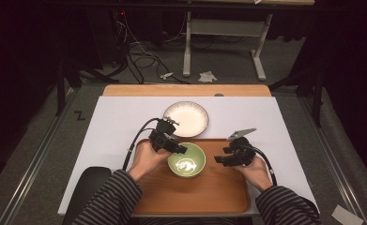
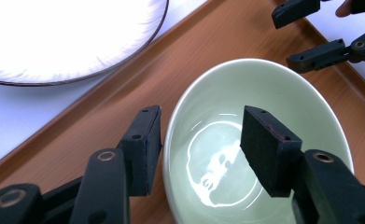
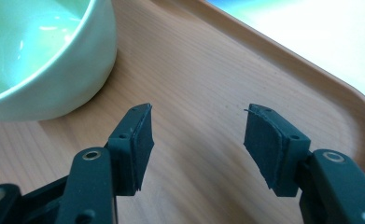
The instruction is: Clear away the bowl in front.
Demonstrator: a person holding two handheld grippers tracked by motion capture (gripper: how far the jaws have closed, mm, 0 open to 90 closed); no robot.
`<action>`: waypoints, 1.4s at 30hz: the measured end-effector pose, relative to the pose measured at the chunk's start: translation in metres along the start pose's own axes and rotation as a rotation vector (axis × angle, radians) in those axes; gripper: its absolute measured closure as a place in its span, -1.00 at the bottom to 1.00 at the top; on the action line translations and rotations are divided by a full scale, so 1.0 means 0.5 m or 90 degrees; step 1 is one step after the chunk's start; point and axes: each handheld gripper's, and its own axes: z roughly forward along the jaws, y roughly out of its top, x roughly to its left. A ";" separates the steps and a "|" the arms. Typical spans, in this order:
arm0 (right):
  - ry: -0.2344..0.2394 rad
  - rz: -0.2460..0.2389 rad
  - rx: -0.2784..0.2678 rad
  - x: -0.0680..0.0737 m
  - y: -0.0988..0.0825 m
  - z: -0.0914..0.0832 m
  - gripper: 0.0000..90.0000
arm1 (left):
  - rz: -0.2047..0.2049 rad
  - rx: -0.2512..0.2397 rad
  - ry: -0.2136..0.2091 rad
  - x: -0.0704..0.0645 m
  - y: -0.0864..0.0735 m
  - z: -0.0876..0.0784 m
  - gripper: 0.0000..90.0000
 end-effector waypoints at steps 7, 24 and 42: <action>-0.001 0.000 -0.002 0.002 0.000 0.000 -0.04 | -0.003 -0.011 -0.003 0.002 0.009 -0.015 0.06; -0.002 0.004 -0.002 0.002 0.000 -0.001 -0.04 | -0.026 -0.050 -0.006 0.015 0.033 -0.058 0.04; -0.002 0.005 -0.002 0.002 0.000 -0.001 -0.04 | -0.042 -0.086 0.010 0.051 0.043 -0.093 0.04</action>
